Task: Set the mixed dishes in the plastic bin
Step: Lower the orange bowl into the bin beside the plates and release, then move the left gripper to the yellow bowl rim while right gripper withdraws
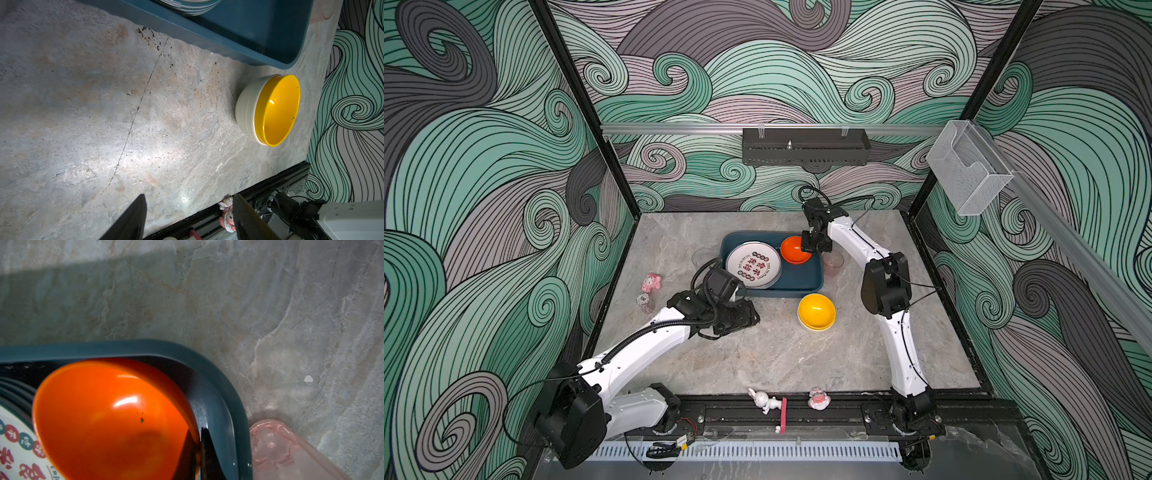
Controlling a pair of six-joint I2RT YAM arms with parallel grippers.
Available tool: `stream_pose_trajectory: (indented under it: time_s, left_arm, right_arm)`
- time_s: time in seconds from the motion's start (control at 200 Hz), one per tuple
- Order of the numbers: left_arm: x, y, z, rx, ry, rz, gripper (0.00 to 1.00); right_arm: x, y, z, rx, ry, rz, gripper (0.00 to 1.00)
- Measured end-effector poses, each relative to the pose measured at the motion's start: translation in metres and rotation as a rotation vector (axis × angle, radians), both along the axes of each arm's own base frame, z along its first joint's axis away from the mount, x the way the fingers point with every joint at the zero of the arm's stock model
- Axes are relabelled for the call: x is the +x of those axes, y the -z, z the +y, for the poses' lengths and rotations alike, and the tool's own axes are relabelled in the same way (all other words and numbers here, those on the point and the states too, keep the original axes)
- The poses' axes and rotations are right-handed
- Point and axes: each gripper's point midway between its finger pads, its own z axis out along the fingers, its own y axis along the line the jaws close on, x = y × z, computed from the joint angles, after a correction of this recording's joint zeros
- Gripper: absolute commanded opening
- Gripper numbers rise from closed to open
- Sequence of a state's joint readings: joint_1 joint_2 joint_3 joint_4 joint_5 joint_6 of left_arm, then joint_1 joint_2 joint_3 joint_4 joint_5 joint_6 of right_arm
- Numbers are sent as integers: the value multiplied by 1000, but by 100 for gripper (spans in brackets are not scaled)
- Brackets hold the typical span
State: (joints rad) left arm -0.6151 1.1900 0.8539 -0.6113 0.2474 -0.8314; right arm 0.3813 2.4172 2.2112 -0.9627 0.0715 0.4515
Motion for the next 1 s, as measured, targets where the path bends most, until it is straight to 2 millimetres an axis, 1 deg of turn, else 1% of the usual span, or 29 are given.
stream_pose_trajectory:
  time_s: [0.09, 0.18, 0.32, 0.385, 0.45, 0.575, 0.68, 0.75, 0.816, 0.921, 0.996]
  left_arm:
    - [0, 0, 0, 1, 0, 2, 68]
    - [-1, 0, 0, 1, -2, 3, 68]
    - [-1, 1, 0, 1, -4, 5, 68]
    - [-1, 1, 1, 0, -6, 6, 68]
    - [-1, 1, 1, 1, -6, 8, 68]
    - [-3, 2, 2, 4, -9, 14, 68]
    - [-5, -1, 4, 2, -10, 9, 68]
    - [-5, -3, 5, -1, -13, 1, 68]
    - [-5, -6, 8, -1, -20, -8, 68]
    - [-5, -12, 10, -5, -27, -34, 68]
    - [-4, -19, 11, -15, -31, -58, 66]
  right_arm:
    - [0, 0, 0, 1, 1, 2, 1]
    - [0, 0, 1, 1, 0, 1, 10]
    - [0, 0, 0, -1, 2, 2, 13]
    - [0, 0, 0, -1, 5, 3, 19]
    - [0, 0, -1, -6, 3, 3, 22]
    - [-1, 0, -1, -12, 2, 4, 25]
    - [-4, -2, 0, -19, -2, 6, 27]
    - [-6, -9, 0, -21, -6, -1, 27]
    - [-11, -22, -1, -20, -11, -15, 29]
    - [-23, -55, 0, -13, -26, -57, 28]
    - [-36, -85, 2, -5, -48, -103, 28]
